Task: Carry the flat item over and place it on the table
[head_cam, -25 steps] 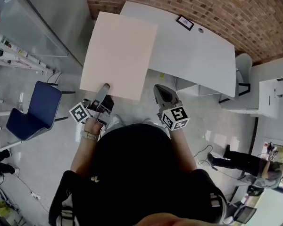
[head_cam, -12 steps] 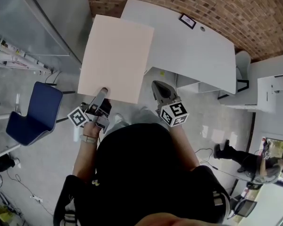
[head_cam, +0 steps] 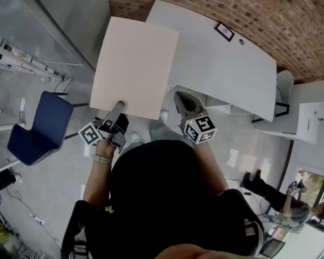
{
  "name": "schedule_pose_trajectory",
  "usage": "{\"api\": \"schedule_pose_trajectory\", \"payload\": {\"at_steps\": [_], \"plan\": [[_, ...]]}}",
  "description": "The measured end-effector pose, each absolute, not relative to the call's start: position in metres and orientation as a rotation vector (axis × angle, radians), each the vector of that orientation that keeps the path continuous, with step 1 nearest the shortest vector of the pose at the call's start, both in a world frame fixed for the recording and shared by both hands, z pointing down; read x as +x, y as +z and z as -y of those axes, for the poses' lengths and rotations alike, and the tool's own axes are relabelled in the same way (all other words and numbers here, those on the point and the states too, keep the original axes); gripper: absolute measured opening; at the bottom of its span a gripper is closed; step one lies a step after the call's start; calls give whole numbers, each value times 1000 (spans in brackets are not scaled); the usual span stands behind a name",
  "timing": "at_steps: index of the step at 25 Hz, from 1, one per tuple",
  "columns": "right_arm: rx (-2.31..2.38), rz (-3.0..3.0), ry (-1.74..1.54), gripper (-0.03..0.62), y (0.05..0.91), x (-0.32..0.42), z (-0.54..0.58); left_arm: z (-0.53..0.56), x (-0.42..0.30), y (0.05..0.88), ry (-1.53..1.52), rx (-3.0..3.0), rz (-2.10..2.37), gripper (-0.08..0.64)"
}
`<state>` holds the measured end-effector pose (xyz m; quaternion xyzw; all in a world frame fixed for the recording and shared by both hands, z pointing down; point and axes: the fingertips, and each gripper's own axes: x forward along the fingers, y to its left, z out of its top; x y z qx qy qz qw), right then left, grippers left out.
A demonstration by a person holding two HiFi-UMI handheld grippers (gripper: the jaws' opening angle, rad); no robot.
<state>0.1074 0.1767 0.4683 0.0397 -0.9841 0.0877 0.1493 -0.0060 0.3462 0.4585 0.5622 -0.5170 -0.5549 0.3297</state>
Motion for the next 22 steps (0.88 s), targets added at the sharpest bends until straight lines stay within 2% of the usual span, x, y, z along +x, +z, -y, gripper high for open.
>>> {"api": "schedule_pose_trajectory", "payload": {"at_steps": [12,22], "plan": [[87,2822,302,11,475,65,-65,-231,-44,471,-1420,1401,1365,287],[137,2804,364,11,489,77,28,-137,-56,476,-1447,1352,1348,287]]}}
